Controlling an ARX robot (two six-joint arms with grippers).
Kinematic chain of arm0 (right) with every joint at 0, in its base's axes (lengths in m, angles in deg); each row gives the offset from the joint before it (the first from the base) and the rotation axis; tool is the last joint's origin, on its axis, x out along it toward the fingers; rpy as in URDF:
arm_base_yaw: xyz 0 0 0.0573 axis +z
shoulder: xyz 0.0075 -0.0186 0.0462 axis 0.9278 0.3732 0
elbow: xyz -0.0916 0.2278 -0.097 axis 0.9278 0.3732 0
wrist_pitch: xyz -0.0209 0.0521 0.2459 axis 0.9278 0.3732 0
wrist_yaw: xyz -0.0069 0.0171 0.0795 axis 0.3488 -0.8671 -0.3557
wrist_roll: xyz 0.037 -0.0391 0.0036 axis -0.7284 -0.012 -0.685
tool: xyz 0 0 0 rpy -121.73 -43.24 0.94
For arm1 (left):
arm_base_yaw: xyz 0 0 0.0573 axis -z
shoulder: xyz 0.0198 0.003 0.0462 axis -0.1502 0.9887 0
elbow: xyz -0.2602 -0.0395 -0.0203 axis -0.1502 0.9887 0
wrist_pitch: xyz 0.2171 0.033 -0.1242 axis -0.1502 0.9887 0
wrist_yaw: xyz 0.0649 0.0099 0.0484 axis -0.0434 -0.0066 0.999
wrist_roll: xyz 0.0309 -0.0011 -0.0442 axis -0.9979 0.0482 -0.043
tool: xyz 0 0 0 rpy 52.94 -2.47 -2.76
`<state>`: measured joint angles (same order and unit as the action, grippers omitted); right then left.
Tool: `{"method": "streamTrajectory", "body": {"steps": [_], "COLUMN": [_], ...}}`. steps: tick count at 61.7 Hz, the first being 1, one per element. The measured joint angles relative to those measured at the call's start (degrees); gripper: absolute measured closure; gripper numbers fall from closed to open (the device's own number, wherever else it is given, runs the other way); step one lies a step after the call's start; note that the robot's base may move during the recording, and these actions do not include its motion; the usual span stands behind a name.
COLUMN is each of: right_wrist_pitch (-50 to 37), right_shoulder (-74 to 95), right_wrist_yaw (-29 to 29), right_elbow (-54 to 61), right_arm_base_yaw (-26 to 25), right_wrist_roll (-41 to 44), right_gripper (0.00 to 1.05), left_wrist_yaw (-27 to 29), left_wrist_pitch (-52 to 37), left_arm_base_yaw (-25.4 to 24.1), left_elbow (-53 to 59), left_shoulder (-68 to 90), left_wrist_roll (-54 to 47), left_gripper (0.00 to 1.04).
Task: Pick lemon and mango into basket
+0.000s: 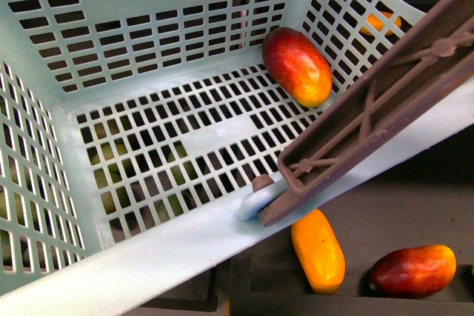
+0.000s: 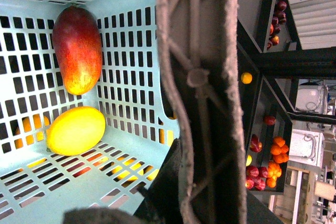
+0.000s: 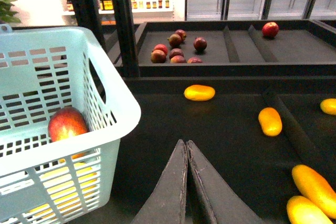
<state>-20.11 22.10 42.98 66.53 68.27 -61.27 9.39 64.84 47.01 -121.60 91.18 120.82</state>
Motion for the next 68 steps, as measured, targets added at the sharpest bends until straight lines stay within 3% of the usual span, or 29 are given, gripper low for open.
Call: {"method": "streamTrajectory", "body": {"steps": [13, 25, 36, 41, 68], "right_wrist_pitch": [0.1, 0.1, 0.1, 0.1, 0.2], "right_shoulder": [-0.2, -0.2, -0.2, -0.2, -0.3], "right_wrist_yaw": [0.0, 0.0, 0.0, 0.0, 0.0], "right_elbow": [0.0, 0.0, 0.0, 0.0, 0.0], "right_arm_base_yaw": [0.0, 0.0, 0.0, 0.0, 0.0], "right_wrist_roll": [0.1, 0.1, 0.1, 0.1, 0.1], "right_gripper": [1.01, 0.68, 0.23, 0.07, 0.09], "left_wrist_yaw": [-0.2, -0.1, -0.1, -0.2, -0.5], "left_wrist_pitch": [0.0, 0.0, 0.0, 0.0, 0.0], "left_arm_base_yaw": [0.0, 0.0, 0.0, 0.0, 0.4], "left_elbow": [0.0, 0.0, 0.0, 0.0, -0.1], "left_shoulder": [0.0, 0.0, 0.0, 0.0, 0.0], "left_wrist_roll": [0.0, 0.0, 0.0, 0.1, 0.2], "left_gripper": [0.99, 0.99, 0.99, 0.99, 0.99]}}
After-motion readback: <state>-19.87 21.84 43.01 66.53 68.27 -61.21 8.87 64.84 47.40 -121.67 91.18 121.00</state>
